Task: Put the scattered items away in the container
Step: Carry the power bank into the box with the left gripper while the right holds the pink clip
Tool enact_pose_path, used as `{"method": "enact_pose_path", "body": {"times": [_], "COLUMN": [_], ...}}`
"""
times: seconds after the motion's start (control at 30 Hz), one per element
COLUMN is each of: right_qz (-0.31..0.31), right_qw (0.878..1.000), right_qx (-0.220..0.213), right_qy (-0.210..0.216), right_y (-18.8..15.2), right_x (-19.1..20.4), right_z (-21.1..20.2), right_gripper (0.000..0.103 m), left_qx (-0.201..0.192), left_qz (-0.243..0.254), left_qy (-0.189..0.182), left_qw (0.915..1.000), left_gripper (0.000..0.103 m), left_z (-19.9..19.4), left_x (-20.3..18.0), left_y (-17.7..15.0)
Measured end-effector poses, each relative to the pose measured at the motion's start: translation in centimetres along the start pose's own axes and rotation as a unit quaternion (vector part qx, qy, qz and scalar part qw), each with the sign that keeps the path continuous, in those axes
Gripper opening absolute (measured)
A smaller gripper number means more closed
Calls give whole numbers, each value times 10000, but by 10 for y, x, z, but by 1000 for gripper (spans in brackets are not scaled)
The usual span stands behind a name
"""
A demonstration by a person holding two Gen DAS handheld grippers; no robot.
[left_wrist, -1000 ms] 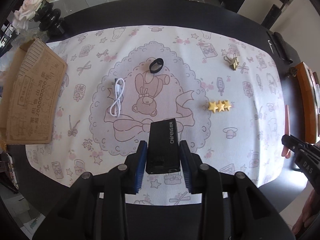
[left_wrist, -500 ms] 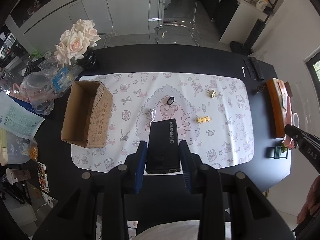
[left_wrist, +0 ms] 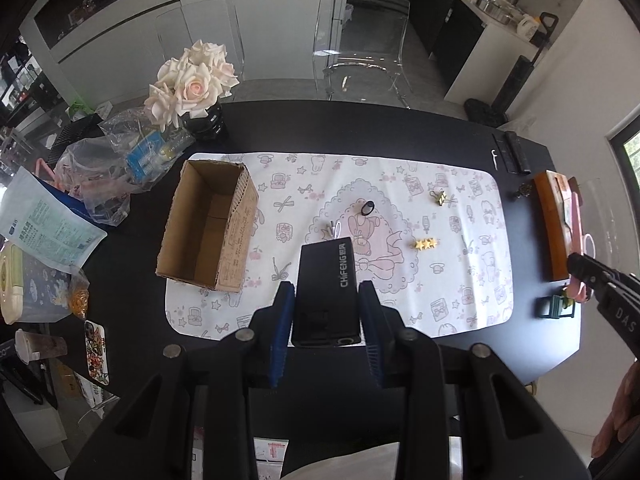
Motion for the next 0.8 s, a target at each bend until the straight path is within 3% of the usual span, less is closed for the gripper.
{"method": "enact_pose_path", "body": {"times": [0.5, 0.8], "right_qz": [-349, -616], "right_qw": [9993, 9977], "right_qx": [89, 207], "right_qy": [46, 168], "right_y": [32, 67], "right_x": [82, 150], "right_z": [11, 37], "right_gripper": [11, 11], "left_qx": [-11, 113], "left_qz": [-273, -361], "left_qy": [53, 95], "left_qw": [9996, 9992], "left_gripper": [32, 32], "left_z": [6, 31], "left_x": [77, 128], "left_y": [25, 50]}}
Point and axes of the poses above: each gripper's, at about its wrist camera, not at the fingertips, and z roughly the way its jaws point, x to its left, y to its top, the point moved 3 cm from there along z, roughly the way its jaws point, and after that the axes turned 11 degrees about -z, right-handed, at the moved point
